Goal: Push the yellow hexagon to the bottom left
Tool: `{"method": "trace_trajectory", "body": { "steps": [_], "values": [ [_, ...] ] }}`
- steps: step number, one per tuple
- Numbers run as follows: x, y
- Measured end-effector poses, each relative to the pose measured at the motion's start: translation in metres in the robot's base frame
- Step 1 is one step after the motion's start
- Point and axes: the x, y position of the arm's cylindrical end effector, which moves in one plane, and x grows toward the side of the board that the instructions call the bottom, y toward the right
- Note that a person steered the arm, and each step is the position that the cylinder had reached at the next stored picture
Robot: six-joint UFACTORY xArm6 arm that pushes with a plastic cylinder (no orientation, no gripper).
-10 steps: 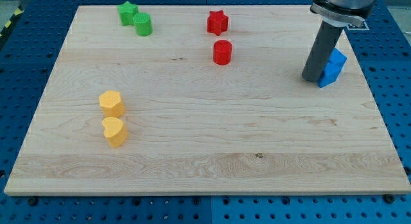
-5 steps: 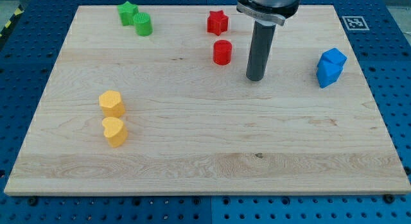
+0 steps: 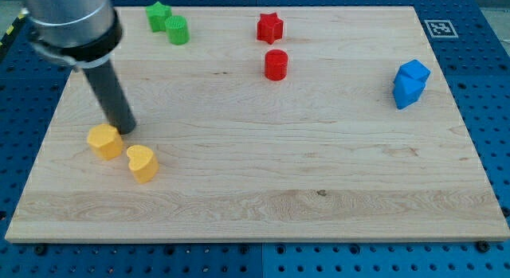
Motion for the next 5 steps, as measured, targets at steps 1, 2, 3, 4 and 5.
{"method": "trace_trajectory", "body": {
  "steps": [1,2,3,4,5],
  "values": [
    [0.004,-0.013],
    [0.004,-0.016],
    [0.004,-0.029],
    [0.004,-0.031],
    [0.005,-0.031]
  ]
}}
